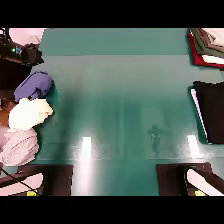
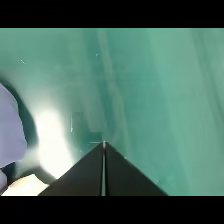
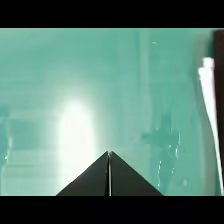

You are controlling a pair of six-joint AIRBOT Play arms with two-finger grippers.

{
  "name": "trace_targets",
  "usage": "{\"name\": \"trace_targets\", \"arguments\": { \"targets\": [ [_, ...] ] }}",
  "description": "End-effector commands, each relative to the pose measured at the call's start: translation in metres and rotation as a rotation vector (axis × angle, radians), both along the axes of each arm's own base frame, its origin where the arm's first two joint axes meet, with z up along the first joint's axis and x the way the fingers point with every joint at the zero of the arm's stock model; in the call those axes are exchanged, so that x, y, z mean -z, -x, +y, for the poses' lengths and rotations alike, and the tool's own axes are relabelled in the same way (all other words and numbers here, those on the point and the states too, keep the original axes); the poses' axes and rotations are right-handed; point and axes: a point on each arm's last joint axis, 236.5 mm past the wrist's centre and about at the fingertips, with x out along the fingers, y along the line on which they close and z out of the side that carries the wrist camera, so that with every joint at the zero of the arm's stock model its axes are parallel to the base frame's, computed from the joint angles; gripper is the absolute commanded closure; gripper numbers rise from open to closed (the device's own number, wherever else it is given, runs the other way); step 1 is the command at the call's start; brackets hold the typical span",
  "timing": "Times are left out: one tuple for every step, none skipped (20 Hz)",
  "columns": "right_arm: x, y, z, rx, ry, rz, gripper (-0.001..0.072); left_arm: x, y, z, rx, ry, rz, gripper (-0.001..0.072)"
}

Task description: Fold the shirts.

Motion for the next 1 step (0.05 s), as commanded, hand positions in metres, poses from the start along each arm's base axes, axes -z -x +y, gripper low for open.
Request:
{"name": "trace_targets", "arguments": {
  "targets": [
    [-0.002, -0.0009, 0.0235, -0.07, 0.002, -0.008, 0.0691, -0.0003, -0.0003, 0.0003, -0.001, 0.0, -0.001, 0.0682]
  ]
}}
